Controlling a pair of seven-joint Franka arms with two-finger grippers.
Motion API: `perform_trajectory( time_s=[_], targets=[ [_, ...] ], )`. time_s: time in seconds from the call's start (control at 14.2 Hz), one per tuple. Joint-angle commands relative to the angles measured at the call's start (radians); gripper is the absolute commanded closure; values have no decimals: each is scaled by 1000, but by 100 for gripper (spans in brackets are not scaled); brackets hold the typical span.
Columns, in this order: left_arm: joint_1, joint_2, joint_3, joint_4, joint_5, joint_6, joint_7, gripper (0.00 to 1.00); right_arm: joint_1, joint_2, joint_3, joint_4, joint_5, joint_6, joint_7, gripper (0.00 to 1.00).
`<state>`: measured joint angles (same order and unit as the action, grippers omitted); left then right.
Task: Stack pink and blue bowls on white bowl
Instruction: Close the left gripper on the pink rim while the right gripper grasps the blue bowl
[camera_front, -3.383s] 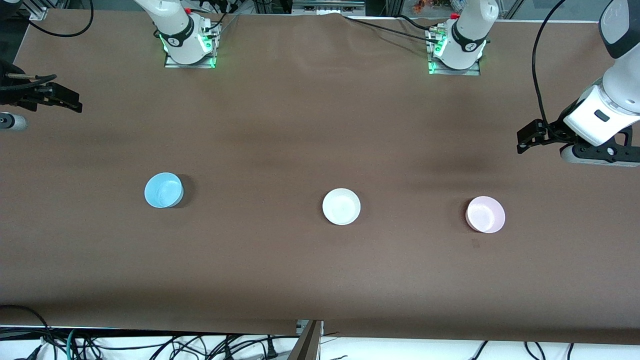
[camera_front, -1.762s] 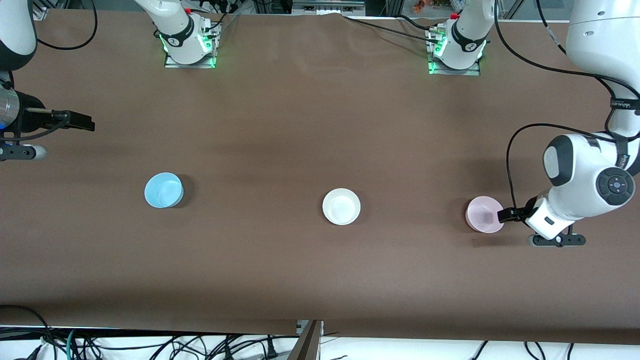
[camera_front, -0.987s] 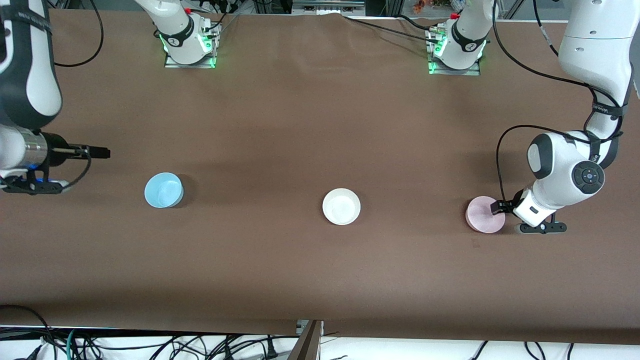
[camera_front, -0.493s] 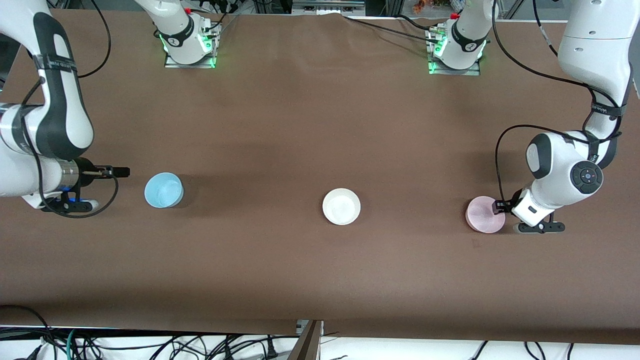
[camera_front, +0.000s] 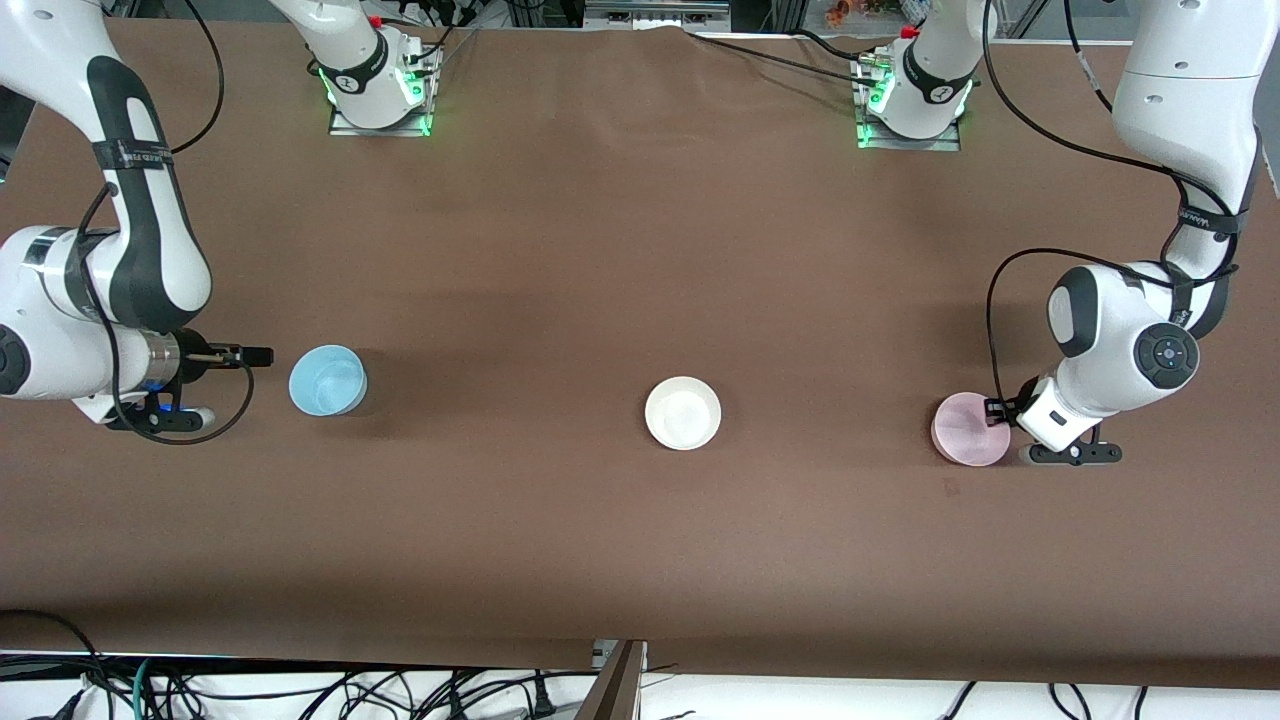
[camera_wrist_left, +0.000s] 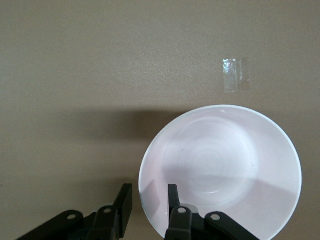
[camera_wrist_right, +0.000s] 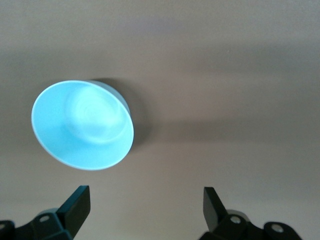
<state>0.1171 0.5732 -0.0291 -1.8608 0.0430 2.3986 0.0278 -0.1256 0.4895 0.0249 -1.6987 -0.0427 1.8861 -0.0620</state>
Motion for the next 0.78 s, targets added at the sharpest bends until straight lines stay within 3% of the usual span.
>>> perform_trajectory(
  time_s=[0.0,0.14,0.42,0.7],
  targets=[
    [-2,-24,0,-17,20,-15,12,79,-17,23,7,-30,21,73,-21,0],
    [-2,-24,0,-17,20,-18,12,99,-20,55,7,-42,69,126,-22,0],
    [-4,-23,0,-17,20,-21,14,100,-20,70,7,-104,86,257,-24,0],
    [-5,-33,-5,-9,20,-23,14,100,-28,78,7,-114,136,269,-42,0]
  ],
)
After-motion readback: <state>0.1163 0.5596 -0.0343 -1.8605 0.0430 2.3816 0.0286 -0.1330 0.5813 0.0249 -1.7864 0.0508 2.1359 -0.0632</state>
